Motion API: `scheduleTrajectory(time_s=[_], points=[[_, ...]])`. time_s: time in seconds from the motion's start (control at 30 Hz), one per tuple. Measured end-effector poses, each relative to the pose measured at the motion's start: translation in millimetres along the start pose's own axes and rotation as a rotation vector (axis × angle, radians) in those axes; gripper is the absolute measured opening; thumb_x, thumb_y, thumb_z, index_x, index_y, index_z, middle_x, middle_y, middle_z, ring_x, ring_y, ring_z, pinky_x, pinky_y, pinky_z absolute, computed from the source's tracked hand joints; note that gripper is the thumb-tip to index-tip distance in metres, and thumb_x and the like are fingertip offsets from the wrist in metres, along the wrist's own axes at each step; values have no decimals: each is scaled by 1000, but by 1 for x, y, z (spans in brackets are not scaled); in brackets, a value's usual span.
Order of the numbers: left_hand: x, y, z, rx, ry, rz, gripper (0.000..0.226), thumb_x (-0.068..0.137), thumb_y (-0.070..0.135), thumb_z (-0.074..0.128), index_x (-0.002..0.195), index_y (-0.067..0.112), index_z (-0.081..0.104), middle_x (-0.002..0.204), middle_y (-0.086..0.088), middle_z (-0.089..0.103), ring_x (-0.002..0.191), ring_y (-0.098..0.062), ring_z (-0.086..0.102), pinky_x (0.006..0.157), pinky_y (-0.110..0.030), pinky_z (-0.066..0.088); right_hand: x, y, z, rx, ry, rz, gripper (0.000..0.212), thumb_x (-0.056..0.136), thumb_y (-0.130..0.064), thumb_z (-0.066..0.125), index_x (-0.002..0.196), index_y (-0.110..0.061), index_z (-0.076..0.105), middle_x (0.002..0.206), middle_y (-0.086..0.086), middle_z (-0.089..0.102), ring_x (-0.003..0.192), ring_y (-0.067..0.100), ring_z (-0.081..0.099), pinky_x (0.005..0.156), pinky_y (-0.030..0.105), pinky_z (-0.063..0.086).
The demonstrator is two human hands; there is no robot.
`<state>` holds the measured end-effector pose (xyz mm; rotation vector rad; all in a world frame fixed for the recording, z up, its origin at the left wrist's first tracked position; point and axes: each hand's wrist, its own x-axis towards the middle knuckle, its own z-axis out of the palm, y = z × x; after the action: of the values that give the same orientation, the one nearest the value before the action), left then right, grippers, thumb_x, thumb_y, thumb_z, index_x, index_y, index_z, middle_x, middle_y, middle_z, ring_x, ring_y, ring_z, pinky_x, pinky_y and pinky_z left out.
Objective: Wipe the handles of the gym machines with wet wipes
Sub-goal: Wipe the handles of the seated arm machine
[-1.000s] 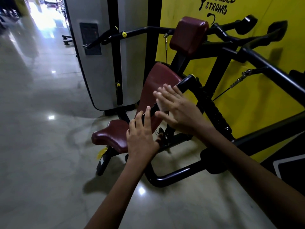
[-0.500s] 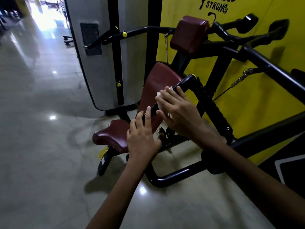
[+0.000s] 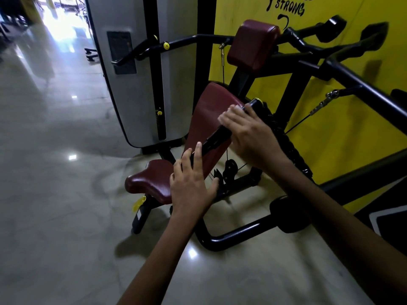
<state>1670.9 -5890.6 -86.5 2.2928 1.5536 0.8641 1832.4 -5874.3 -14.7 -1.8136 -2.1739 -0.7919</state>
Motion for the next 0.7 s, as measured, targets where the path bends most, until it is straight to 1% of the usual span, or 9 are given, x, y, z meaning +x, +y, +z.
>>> scheduleTrajectory(time_s=[0.07,0.13,0.2,0.3,0.4,0.5,0.57,0.63,0.7], points=[[0,0,1,7,-1,-1,89,83,45,60,152,25,6,152,-6,24,133,-27,29,102,-43,35,2,2,0,16,11,60,42,92,-9,38,131,-2,50,135,17,51,134,31,38,113,37,10],[1,-1,1,3,8,4,89,83,45,61,152,25,7,151,-6,25,132,-27,30,102,-44,36,-2,-8,5,28,13,-24,44,89,-6,34,129,1,51,133,20,52,131,34,41,112,40,15],[0,-2,1,13,-12,9,90,84,46,59,151,26,2,152,-4,21,134,-25,27,104,-42,35,-7,-14,10,56,-15,-161,49,87,-10,29,127,2,53,131,19,54,129,35,43,110,42,20],[0,-2,1,16,-19,10,90,85,46,57,151,27,-1,153,-3,18,135,-23,25,104,-41,33,-4,-2,7,69,-25,-195,47,87,-12,31,125,-1,56,128,17,57,127,32,47,109,42,23],[-1,-2,2,3,0,6,90,84,46,59,151,27,3,152,-4,22,133,-24,27,103,-41,34,4,16,-2,71,-43,-96,47,89,-18,28,123,-3,57,126,16,59,125,31,49,111,41,22],[-1,-3,3,3,14,7,89,84,45,59,151,27,4,151,-3,23,133,-23,28,102,-40,35,12,33,-7,80,-34,-10,51,88,-23,24,117,-2,60,119,15,62,118,31,53,110,36,19],[0,-3,3,4,11,8,88,85,45,59,151,27,4,151,-3,23,133,-23,28,103,-40,34,17,40,-10,100,12,31,48,89,-23,25,114,-2,61,115,14,63,115,30,53,109,36,28],[0,-3,2,2,11,9,88,85,45,59,151,27,4,151,-4,23,133,-23,28,103,-40,35,22,47,-9,163,51,123,36,92,-18,35,112,-3,60,116,12,61,112,27,53,96,35,40],[0,-2,2,0,19,12,88,84,45,59,151,26,6,151,-4,24,132,-23,29,102,-40,35,26,49,-8,354,93,254,32,91,-15,38,108,-5,62,111,11,62,101,23,56,81,28,43]])
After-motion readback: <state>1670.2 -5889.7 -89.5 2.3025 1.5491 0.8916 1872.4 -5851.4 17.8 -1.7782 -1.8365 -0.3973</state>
